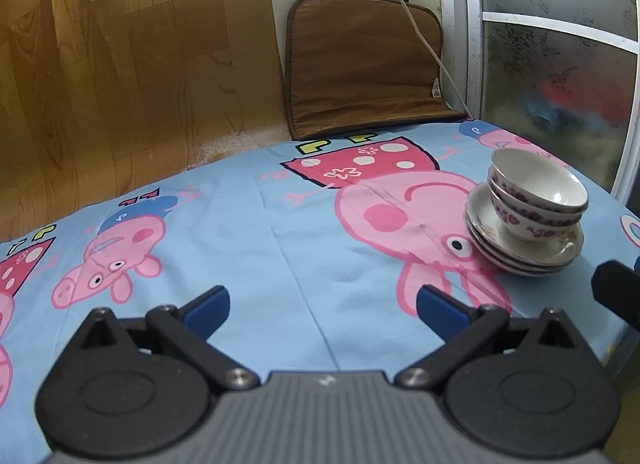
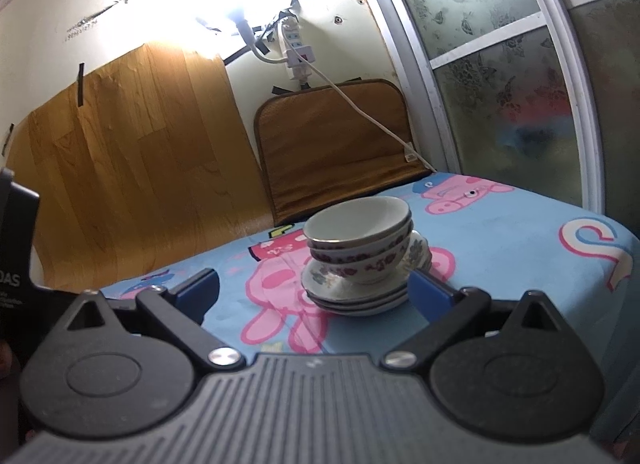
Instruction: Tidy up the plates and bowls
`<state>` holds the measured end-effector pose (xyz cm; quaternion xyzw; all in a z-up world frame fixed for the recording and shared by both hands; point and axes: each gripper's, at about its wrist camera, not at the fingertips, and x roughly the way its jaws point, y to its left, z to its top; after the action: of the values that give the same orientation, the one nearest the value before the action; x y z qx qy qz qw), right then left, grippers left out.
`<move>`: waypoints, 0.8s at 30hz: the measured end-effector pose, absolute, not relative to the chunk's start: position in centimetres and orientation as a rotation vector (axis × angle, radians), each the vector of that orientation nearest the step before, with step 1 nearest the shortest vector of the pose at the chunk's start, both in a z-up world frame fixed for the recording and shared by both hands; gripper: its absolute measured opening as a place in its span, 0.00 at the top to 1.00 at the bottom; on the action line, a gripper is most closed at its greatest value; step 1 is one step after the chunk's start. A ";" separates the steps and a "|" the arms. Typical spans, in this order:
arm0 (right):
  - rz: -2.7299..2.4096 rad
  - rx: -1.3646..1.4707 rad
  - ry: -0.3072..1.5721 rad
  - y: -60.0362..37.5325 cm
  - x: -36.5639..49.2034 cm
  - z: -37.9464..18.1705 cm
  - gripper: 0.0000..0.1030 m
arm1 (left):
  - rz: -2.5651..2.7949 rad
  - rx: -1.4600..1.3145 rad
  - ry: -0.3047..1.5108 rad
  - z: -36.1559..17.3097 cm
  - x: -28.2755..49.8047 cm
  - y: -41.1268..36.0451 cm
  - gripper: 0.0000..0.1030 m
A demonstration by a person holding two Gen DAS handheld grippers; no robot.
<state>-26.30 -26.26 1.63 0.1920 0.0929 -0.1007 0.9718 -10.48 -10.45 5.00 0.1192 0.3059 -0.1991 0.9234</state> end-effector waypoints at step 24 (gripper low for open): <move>-0.210 0.429 0.335 -25.5 -26.3 1.3 0.01 | -0.412 0.266 0.657 4.5 -11.8 -9.0 0.00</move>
<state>-26.26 -25.47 1.30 0.2114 0.1653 -0.1034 0.9577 -11.78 -9.01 4.48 0.1292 0.3196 -0.2002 0.9171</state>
